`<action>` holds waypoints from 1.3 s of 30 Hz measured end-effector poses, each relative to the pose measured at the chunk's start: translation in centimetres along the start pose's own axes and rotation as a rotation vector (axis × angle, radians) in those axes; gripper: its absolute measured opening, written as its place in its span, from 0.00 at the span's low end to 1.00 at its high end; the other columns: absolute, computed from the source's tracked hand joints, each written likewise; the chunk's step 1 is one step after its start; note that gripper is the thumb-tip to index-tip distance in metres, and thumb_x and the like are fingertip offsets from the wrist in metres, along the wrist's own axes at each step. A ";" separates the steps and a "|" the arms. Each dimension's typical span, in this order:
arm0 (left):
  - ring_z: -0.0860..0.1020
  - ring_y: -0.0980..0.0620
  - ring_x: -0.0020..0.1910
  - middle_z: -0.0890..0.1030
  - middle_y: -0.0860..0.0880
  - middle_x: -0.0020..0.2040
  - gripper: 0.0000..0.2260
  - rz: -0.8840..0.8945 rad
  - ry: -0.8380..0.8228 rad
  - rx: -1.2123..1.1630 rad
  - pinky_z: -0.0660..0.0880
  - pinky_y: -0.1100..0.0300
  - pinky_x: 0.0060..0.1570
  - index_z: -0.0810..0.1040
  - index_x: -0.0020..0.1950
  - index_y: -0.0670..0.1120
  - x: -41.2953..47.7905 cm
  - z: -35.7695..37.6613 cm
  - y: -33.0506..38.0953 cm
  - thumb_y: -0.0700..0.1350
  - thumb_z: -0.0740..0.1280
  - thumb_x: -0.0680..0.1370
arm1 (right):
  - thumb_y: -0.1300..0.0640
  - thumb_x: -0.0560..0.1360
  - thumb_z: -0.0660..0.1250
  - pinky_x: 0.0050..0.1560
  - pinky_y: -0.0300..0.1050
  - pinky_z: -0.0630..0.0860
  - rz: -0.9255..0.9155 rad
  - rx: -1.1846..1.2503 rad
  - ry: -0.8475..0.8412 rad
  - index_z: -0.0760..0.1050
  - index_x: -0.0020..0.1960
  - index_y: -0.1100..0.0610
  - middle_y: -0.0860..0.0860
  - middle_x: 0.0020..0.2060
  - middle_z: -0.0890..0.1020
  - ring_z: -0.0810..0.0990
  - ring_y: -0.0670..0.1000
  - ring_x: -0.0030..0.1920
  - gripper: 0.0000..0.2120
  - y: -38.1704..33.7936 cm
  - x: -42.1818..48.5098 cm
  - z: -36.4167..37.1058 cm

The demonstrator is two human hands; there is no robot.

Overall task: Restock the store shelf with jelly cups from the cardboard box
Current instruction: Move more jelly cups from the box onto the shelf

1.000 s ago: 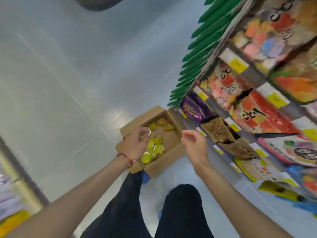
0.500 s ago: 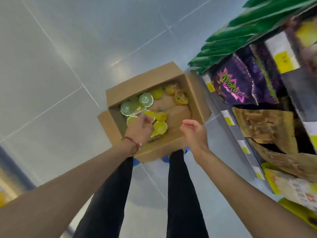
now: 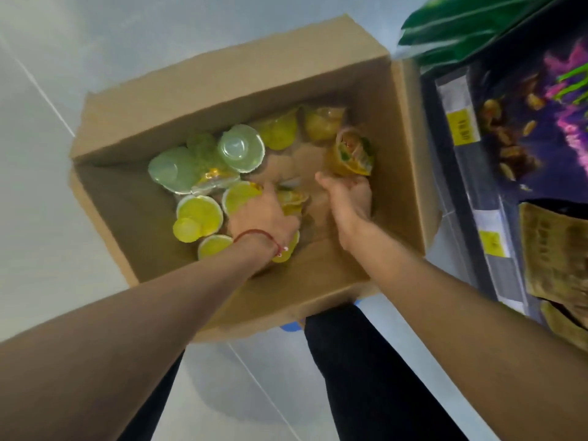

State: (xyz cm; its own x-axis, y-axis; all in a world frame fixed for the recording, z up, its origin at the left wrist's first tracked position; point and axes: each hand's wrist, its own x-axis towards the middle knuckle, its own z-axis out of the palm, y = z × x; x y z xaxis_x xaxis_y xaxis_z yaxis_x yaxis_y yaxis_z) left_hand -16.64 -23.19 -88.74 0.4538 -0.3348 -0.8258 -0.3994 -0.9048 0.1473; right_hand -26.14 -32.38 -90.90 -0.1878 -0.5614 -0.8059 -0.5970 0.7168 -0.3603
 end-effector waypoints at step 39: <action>0.69 0.47 0.70 0.68 0.49 0.73 0.40 0.538 0.121 -0.264 0.65 0.56 0.69 0.53 0.79 0.53 -15.4 -18.9 -2.2 0.46 0.73 0.75 | 0.55 0.61 0.85 0.53 0.38 0.77 -0.284 0.074 0.079 0.73 0.63 0.53 0.46 0.52 0.82 0.80 0.46 0.51 0.35 -6.0 -23.0 -11.0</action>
State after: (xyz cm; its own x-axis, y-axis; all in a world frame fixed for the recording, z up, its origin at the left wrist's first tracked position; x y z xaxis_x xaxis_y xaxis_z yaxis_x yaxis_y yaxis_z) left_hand -7.74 -20.98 -66.04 0.3369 -0.7762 -0.5329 -0.3939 -0.6303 0.6690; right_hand -26.87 -28.31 -65.03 -0.0834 -0.7719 -0.6302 -0.5761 0.5534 -0.6016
